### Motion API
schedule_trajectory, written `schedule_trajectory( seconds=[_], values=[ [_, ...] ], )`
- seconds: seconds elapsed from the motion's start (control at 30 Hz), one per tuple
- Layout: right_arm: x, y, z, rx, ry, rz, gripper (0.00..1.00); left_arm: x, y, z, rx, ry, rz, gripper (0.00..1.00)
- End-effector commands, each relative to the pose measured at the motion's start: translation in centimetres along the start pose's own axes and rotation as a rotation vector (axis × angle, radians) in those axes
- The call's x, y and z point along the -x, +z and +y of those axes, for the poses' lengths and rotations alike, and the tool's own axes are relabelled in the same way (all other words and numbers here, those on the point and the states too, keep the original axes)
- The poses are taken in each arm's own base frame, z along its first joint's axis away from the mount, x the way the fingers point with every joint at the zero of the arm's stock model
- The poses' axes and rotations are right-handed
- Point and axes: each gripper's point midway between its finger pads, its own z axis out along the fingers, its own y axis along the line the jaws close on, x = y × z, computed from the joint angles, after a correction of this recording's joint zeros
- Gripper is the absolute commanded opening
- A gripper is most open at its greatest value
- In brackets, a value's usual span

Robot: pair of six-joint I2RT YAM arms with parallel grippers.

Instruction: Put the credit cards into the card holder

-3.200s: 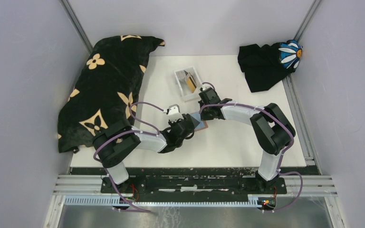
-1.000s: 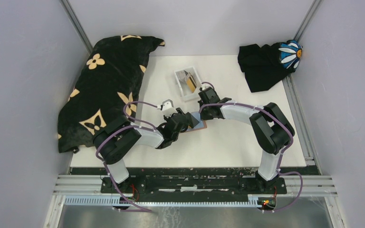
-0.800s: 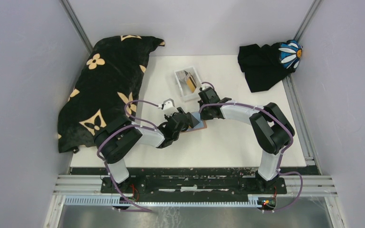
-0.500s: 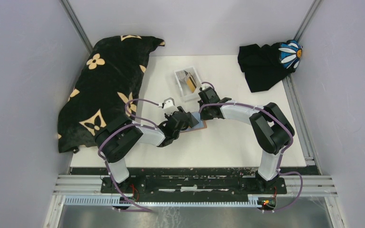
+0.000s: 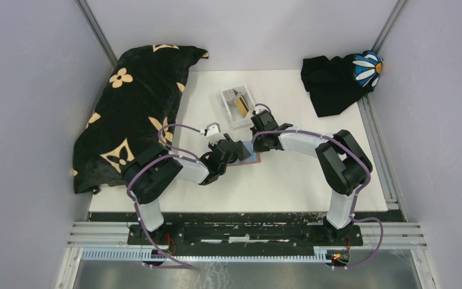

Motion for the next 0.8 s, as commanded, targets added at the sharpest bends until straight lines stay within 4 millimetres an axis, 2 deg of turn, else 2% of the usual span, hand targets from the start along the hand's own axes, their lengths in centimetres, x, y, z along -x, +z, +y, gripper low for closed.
schedule_trajectory(
  seconds=[0.0, 0.33, 0.7, 0.77],
  values=[
    [-4.92, 2.72, -1.03, -0.031, -0.028, 0.139, 0.06, 0.61, -0.05, -0.58, -0.051, 0.024, -0.027, 0.42],
    [-4.99, 2.93, -1.07, -0.032, -0.023, 0.138, 0.06, 0.09, -0.30, 0.27, -0.067, -0.011, -0.039, 0.34],
    [-5.19, 3.05, -1.20, -0.034, -0.021, 0.140, 0.05, 0.17, -0.52, -0.62, -0.149, -0.047, -0.065, 0.33],
    [-5.29, 3.09, -1.23, -0.035, -0.019, 0.142, 0.05, 0.11, -0.56, -0.72, -0.163, -0.045, -0.067, 0.30]
  ],
)
